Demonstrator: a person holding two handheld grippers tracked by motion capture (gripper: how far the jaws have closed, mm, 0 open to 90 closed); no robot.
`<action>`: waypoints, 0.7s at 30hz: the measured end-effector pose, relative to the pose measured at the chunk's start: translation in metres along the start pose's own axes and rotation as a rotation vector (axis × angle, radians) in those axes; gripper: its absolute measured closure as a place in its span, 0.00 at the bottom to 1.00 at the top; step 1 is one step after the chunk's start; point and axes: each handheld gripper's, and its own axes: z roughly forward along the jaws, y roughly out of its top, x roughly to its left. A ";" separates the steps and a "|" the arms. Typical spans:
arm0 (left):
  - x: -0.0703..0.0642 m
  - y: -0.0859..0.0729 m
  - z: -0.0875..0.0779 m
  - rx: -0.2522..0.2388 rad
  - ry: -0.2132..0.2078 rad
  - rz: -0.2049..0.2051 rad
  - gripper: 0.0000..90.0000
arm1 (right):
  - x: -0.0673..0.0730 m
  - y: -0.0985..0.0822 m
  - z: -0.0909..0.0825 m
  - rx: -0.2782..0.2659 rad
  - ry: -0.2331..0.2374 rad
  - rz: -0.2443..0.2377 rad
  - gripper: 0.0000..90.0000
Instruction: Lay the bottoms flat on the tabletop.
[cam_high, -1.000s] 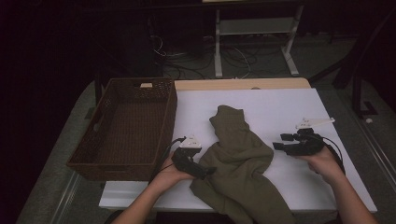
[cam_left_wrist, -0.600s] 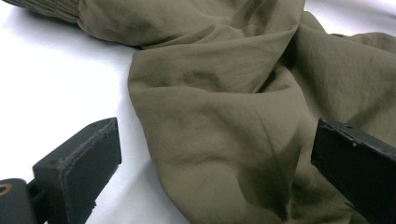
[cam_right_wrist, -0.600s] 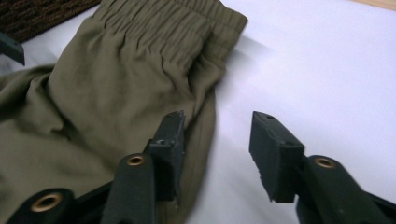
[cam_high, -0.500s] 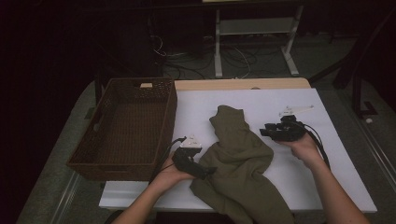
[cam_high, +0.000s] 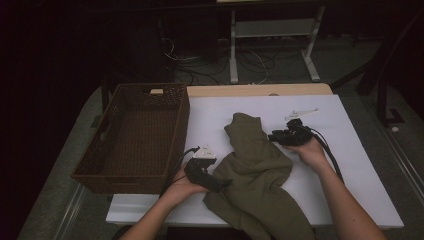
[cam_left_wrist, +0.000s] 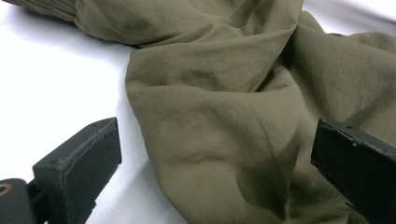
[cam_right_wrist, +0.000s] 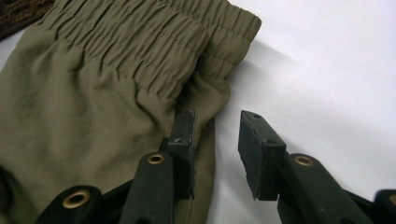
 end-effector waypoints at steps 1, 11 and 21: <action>0.000 0.000 0.000 0.002 -0.001 -0.001 0.01 | 0.000 0.000 0.001 -0.001 0.001 0.002 0.73; 0.000 0.000 0.000 0.002 -0.002 0.000 0.01 | 0.001 0.003 0.020 0.016 0.026 0.017 0.75; 0.000 0.000 0.000 0.003 -0.002 0.004 0.01 | 0.003 0.005 0.021 0.027 0.041 0.004 0.96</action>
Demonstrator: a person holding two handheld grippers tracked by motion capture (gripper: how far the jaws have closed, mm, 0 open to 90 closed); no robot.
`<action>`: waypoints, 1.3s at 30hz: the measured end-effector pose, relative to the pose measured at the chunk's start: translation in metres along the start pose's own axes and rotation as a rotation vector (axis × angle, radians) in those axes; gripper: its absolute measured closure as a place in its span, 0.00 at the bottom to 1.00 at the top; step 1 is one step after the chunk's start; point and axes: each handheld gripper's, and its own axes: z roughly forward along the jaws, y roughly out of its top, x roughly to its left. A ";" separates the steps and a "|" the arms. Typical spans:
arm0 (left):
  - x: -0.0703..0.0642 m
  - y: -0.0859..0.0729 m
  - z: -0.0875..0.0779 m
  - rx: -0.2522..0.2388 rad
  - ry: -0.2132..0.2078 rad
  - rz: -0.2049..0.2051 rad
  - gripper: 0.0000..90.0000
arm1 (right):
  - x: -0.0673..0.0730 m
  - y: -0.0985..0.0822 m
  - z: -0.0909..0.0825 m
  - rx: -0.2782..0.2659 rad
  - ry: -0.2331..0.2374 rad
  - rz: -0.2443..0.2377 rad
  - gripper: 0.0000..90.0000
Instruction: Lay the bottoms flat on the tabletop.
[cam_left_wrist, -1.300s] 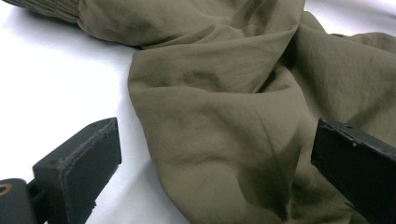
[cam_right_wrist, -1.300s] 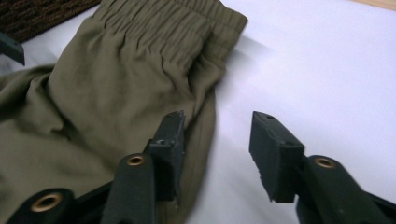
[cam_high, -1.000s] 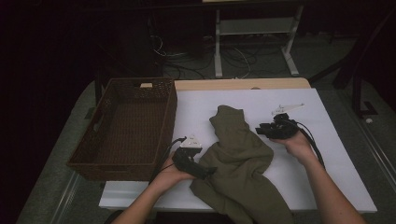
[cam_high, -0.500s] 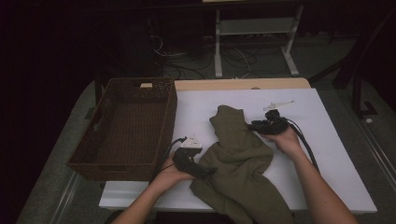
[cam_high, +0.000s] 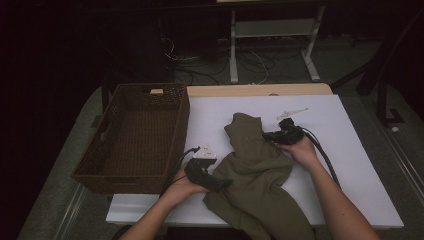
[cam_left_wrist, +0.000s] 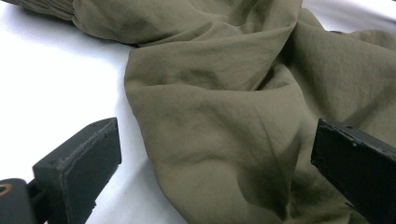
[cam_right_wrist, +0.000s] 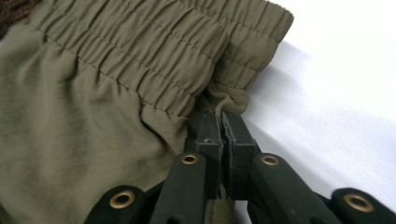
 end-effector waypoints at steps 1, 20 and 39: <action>0.000 0.000 0.000 0.000 0.000 0.000 0.01 | 0.000 0.000 -0.002 -0.006 -0.005 -0.001 0.96; 0.000 0.000 -0.001 -0.002 0.000 0.005 0.01 | -0.018 0.003 -0.047 -0.111 -0.126 0.016 0.98; 0.000 0.000 -0.001 -0.004 0.000 0.001 0.01 | -0.064 -0.018 -0.088 -0.141 -0.290 0.097 0.98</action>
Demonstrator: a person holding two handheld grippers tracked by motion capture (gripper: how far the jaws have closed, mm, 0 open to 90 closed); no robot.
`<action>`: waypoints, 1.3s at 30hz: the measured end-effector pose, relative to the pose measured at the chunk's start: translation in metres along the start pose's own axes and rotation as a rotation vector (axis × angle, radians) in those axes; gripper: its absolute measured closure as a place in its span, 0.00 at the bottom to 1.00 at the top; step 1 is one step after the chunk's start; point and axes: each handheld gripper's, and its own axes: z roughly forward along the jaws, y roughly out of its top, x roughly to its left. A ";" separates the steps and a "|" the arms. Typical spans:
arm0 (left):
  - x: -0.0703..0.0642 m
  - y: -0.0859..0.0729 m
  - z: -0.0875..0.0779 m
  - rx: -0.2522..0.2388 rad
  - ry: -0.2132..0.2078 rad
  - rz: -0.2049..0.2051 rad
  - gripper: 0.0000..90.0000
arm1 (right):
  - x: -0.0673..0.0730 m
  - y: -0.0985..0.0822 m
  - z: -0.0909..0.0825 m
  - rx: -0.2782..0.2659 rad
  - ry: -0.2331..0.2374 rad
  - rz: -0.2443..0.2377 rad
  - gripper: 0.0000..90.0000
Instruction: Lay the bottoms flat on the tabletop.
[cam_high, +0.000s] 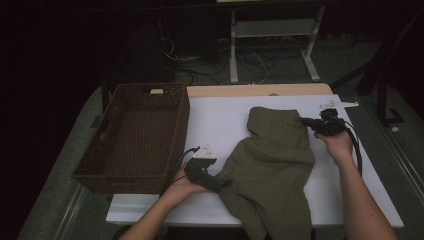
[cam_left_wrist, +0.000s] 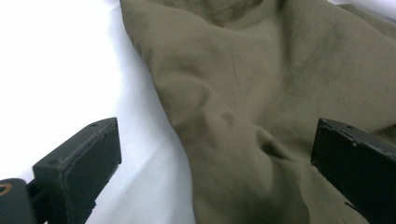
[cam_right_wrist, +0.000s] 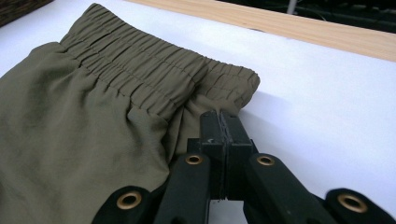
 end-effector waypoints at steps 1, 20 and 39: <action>0.000 0.000 0.000 0.000 0.000 0.000 0.01 | -0.002 -0.001 0.000 0.001 -0.008 0.001 0.98; 0.000 0.000 0.002 0.006 -0.001 -0.005 0.01 | -0.022 -0.027 0.018 0.114 -0.089 0.051 0.97; -0.001 0.000 0.002 0.011 -0.001 0.005 0.01 | -0.014 -0.014 -0.006 0.058 -0.014 0.077 0.64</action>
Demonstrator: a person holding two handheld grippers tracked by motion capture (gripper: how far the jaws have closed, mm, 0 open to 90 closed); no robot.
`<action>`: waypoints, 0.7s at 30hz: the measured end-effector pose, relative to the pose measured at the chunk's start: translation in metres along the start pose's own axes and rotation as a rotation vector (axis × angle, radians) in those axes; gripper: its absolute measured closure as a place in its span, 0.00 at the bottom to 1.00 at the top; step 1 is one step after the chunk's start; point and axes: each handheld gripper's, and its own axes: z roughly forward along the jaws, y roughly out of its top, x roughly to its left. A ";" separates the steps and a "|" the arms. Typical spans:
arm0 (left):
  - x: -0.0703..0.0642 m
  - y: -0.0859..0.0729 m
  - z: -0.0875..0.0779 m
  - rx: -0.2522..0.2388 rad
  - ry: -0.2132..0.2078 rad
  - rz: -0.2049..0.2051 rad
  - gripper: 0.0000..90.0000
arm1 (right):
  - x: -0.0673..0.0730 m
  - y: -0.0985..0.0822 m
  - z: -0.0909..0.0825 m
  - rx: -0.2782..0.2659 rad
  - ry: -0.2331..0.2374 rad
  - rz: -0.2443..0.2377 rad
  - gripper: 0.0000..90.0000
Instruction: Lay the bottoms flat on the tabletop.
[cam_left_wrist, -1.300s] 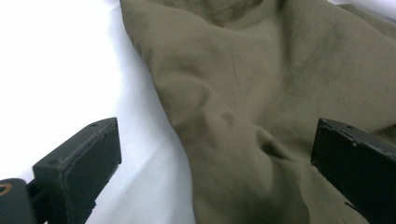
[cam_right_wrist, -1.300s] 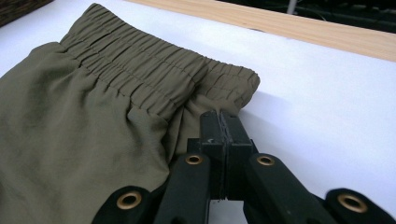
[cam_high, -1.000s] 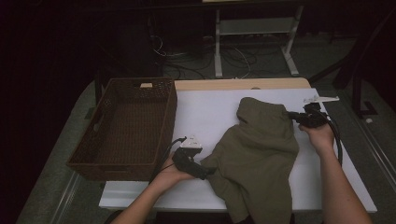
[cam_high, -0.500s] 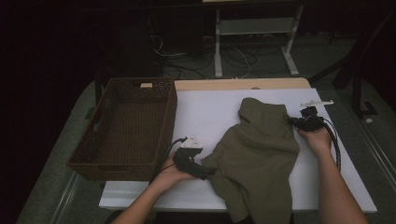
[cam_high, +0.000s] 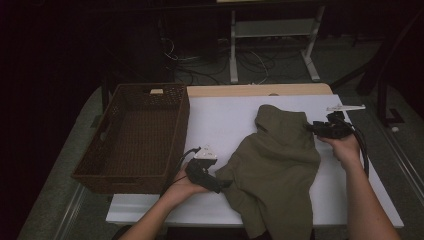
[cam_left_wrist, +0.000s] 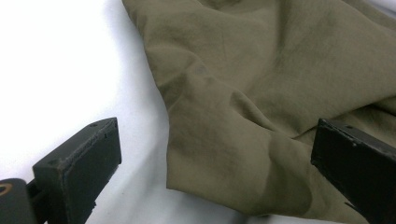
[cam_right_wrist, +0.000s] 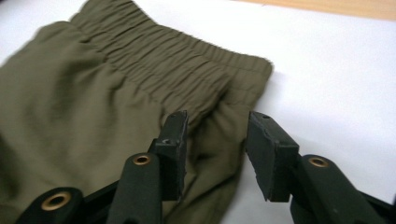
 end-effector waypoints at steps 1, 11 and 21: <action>0.000 0.000 0.000 0.000 0.000 0.000 0.01 | 0.001 0.000 0.000 0.007 0.011 0.002 0.64; 0.000 0.000 0.000 0.000 -0.002 -0.001 0.01 | 0.008 -0.003 0.010 0.060 0.061 -0.037 0.68; 0.000 0.000 0.000 0.001 -0.002 -0.002 0.01 | 0.005 -0.010 0.019 0.114 0.080 -0.030 0.76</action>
